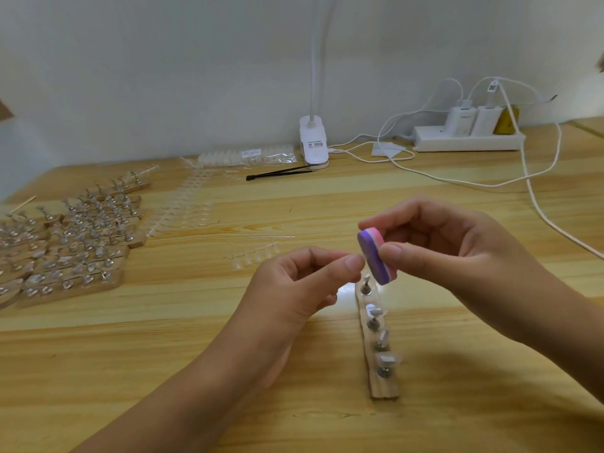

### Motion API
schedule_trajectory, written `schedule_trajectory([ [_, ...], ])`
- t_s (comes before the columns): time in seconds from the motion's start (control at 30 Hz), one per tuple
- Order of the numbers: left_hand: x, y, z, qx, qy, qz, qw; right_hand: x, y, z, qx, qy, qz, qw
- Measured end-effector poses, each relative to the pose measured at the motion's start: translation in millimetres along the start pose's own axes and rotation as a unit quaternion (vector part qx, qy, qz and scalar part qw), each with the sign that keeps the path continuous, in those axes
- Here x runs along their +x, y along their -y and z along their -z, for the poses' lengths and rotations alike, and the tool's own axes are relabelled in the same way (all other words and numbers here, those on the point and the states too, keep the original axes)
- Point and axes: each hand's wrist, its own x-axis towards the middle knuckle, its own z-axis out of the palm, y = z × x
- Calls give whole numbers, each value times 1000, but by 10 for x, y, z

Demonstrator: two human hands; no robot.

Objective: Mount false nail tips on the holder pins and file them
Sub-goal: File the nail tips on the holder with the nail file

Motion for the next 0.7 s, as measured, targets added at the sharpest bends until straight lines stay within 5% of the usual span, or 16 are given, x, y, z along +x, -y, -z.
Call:
schedule_trajectory([
  [0.7, -13, -13, -35, -55, 10, 31, 998, -10, -22, 6, 16, -31, 39, 999],
])
